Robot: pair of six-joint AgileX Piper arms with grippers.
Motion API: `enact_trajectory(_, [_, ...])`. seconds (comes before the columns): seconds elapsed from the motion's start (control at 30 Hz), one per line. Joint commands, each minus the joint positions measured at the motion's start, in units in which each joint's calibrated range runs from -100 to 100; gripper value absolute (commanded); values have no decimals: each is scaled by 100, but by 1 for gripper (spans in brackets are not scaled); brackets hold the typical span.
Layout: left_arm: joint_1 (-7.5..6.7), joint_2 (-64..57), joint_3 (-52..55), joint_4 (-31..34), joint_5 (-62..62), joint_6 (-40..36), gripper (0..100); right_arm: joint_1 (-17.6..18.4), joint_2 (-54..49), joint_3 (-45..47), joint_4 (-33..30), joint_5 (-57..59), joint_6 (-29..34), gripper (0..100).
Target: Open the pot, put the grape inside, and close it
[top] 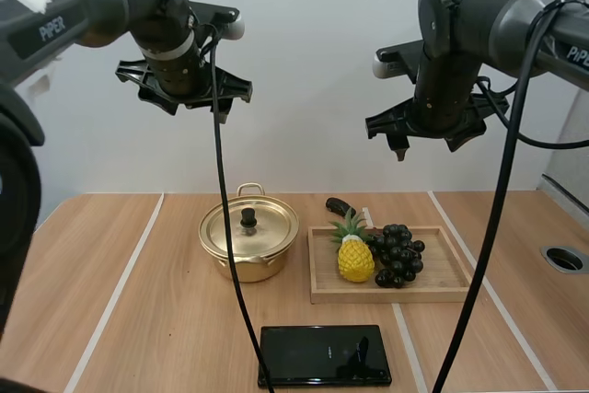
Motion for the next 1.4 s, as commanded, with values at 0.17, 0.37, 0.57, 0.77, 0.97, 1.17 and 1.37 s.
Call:
enact_trajectory(0.17, [-16, 749, -50, -417, 851, 704, 100, -25, -37, 13, -40, -115, 4, 100])
enact_trajectory(0.37, [-16, 1159, -38, -1299, 1109, 1532, 100, -25, -37, 13, -40, -115, 4, 100])
enact_trajectory(0.57, [-16, 1365, -38, -1939, 1109, 1823, 100, -25, -37, 13, -40, -115, 4, 100])
enact_trajectory(0.77, [-16, 1667, -25, -2008, 1109, 1916, 100, -25, -37, 13, -40, -115, 4, 100])
enact_trajectory(0.97, [-16, 1895, 153, -2033, 1109, 1916, 100, -25, -37, 13, -40, -115, 4, 100])
enact_trajectory(1.17, [-16, 2099, 435, -2081, 1069, 1916, 100, -25, -37, 13, 123, -109, 4, 100])
enact_trajectory(1.37, [-16, 2124, 764, -2060, 524, 2023, 100, -25, -37, 13, 212, -109, 4, 100])
